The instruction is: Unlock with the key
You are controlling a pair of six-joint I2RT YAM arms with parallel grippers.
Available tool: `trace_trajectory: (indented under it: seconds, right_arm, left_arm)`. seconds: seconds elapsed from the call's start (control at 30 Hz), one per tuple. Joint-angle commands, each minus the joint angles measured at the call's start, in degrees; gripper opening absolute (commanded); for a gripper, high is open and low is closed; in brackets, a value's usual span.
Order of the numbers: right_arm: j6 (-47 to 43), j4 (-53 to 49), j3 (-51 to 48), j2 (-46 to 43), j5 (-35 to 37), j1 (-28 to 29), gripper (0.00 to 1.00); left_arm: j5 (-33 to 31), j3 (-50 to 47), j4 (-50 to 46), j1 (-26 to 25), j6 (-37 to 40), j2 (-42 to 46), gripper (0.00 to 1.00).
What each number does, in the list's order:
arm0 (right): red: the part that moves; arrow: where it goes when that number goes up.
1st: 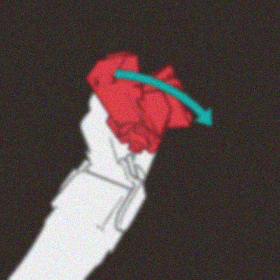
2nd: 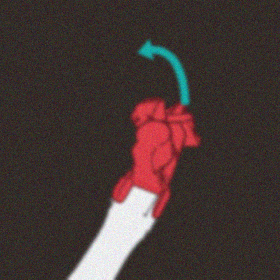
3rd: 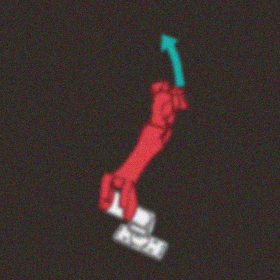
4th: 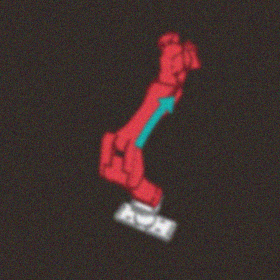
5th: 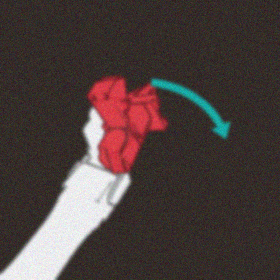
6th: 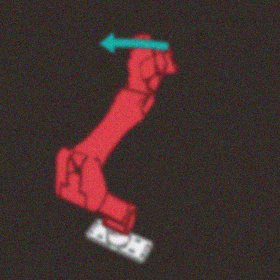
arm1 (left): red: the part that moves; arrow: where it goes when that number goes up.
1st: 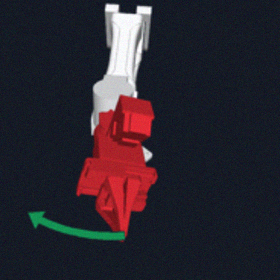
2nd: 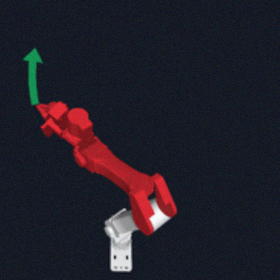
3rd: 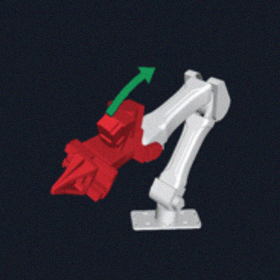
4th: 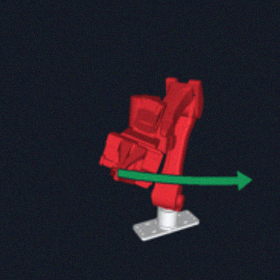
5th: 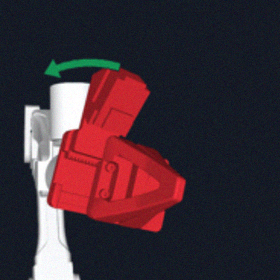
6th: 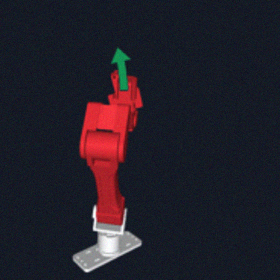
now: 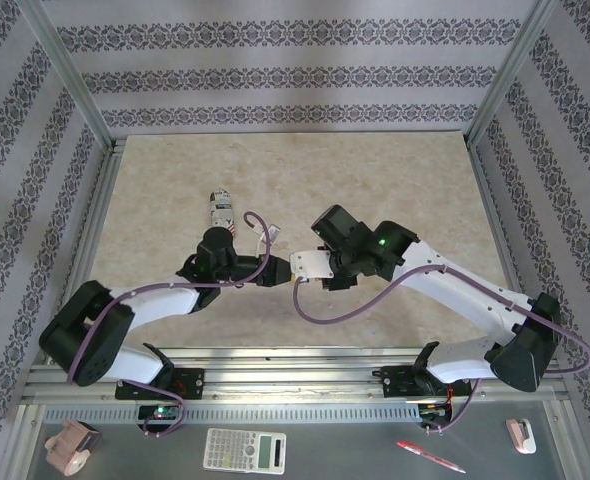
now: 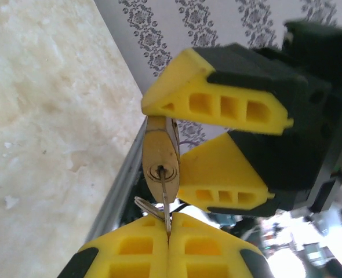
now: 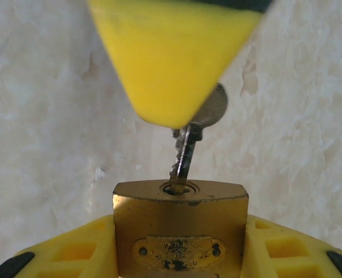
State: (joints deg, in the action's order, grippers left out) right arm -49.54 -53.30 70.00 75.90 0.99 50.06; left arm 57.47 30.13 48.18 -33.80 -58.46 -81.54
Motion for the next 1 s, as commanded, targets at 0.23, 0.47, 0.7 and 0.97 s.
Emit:
trace_trajectory:
  seconds: [0.23,0.47,0.7,0.97]
  right_arm:
    - [-0.59,14.68,0.39,-1.03,-10.84,3.37,0.00]
    - [0.92,14.28,1.09,-0.26,-11.93,1.35,0.00]
    - [1.74,14.92,-1.75,-0.22,-11.76,-0.74,0.00]
    - [2.58,15.33,-3.49,-1.04,-12.15,-2.90,0.00]
  left_arm:
    - [-4.97,-0.13,17.42,-3.37,-9.02,-0.18,0.00]
    - [-11.77,-3.54,4.54,-4.51,-1.28,6.41,0.00]
    - [-17.29,-5.01,-1.54,-2.67,1.82,8.02,0.00]
    - [-19.32,-6.79,-0.15,-1.50,0.54,8.39,0.00]
